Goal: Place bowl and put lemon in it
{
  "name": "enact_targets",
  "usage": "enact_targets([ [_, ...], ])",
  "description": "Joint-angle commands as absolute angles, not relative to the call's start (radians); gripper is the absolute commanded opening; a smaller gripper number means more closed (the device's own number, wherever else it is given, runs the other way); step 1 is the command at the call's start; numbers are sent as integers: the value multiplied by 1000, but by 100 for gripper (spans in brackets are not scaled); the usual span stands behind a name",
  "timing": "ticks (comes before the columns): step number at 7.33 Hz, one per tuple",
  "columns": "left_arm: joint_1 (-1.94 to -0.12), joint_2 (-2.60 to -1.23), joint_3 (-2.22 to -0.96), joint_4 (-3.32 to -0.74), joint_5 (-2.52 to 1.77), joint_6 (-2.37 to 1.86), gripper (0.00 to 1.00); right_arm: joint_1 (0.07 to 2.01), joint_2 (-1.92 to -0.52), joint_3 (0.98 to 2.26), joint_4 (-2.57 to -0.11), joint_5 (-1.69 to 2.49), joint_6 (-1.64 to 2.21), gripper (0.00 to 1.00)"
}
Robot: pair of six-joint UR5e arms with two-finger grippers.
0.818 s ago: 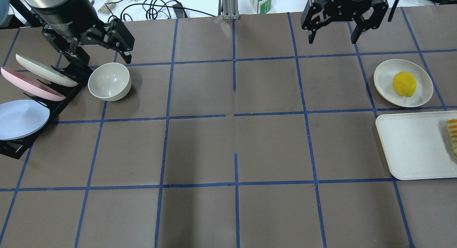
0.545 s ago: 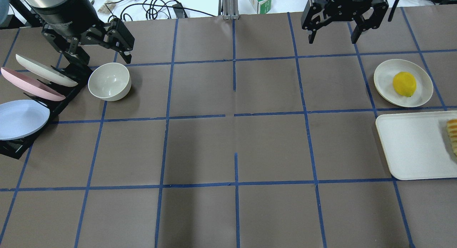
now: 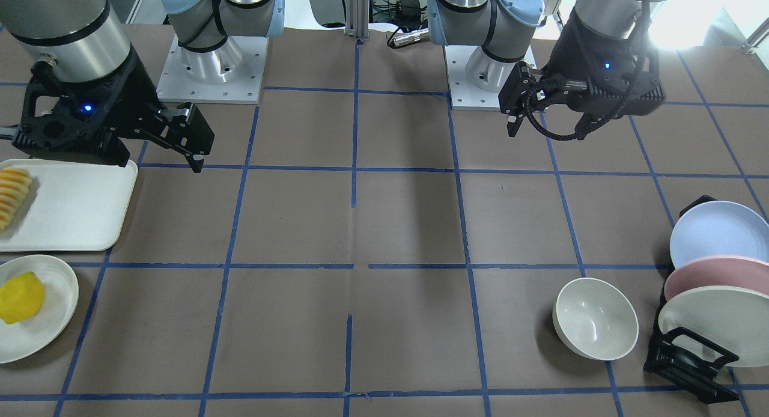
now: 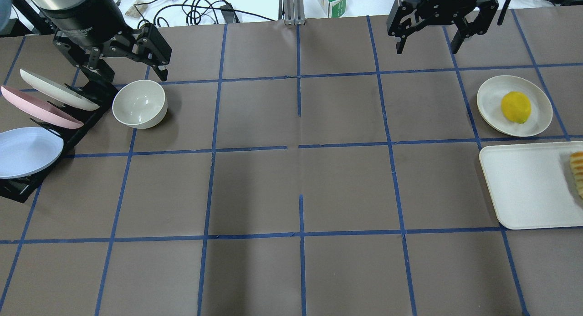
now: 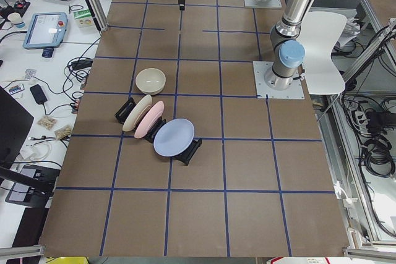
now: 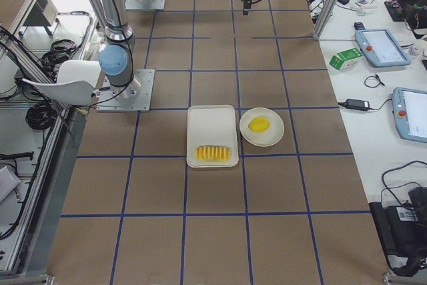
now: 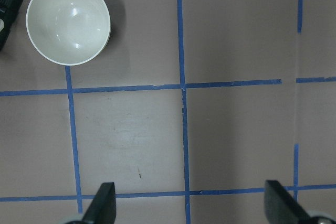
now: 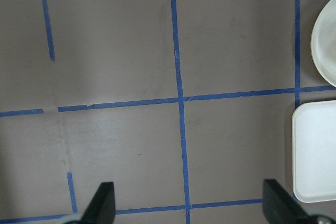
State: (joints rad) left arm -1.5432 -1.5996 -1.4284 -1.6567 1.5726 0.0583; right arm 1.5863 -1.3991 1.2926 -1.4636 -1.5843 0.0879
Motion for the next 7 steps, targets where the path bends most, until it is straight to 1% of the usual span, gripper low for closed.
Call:
enact_targets([
  [1, -1542, -1591, -1436, -1663, 1581, 60, 100, 1536, -1349, 1234, -1453, -1591, 84, 100],
  [2, -1539, -1594, -1443, -1652, 1577, 61, 100, 1499, -1309, 1194, -1451, -1589, 84, 100],
  [3, -1510, -1598, -1445, -1652, 1571, 121, 100, 1471, -1281, 1184, -1456, -1594, 83, 100],
  [4, -1400, -1623, -1456, -1652, 1565, 247, 100, 1432, -1260, 1187, -1462, -1615, 71, 100],
  [5, -1284, -1669, -1482, -1635, 1559, 349, 100, 1381, -1212, 1187, -1468, -1617, 28, 100],
  [7, -1238, -1797, -1520, -1438, 1549, 414, 100, 1275, -1145, 1199, -1514, -1617, -148, 100],
])
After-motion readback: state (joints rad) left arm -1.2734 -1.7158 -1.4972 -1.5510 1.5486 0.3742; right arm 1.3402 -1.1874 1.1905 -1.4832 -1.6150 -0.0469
